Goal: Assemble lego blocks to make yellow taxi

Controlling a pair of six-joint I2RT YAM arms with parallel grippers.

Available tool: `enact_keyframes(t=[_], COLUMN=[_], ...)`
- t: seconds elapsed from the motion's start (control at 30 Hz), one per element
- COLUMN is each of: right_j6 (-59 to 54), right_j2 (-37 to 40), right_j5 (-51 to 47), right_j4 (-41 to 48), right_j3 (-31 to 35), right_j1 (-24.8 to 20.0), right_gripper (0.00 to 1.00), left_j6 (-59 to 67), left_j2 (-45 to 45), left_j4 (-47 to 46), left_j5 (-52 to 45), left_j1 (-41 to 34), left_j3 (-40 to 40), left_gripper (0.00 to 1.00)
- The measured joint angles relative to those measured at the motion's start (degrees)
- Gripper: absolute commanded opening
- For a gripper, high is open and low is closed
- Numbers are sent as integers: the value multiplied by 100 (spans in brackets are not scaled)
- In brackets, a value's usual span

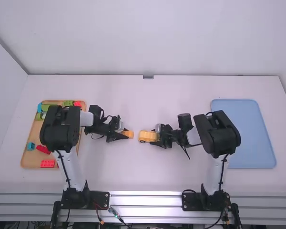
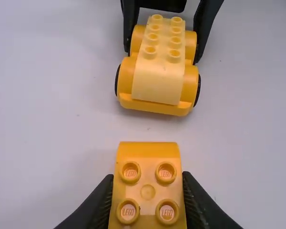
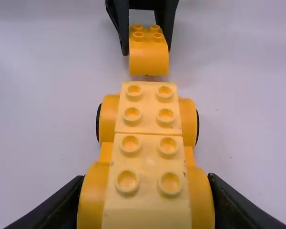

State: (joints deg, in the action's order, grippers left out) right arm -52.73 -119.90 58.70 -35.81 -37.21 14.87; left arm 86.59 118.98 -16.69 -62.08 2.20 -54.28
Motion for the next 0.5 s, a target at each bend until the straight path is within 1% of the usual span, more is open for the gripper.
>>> enact_keyframes(t=[0.13, 0.3, 0.47, 0.5], right_j6=[13, 11, -68, -94], right_j2=[0, 0, 0, 0], right_j5=[-9, -9, 31, 48], right_j4=[0, 4, 125, 173], right_j3=[0, 0, 0, 0], right_j1=[0, 2, 79, 122], right_gripper=[54, 53, 52, 52], left_j6=[0, 0, 2, 2], left_j2=[-52, -481, -660, -660], left_j4=[-68, -85, -39, -2], left_j5=[-96, -192, -245, -245], left_j1=[0, -127, -566, -761], left_j3=[2, 2, 0, 0], left_gripper=[10, 8, 9, 9])
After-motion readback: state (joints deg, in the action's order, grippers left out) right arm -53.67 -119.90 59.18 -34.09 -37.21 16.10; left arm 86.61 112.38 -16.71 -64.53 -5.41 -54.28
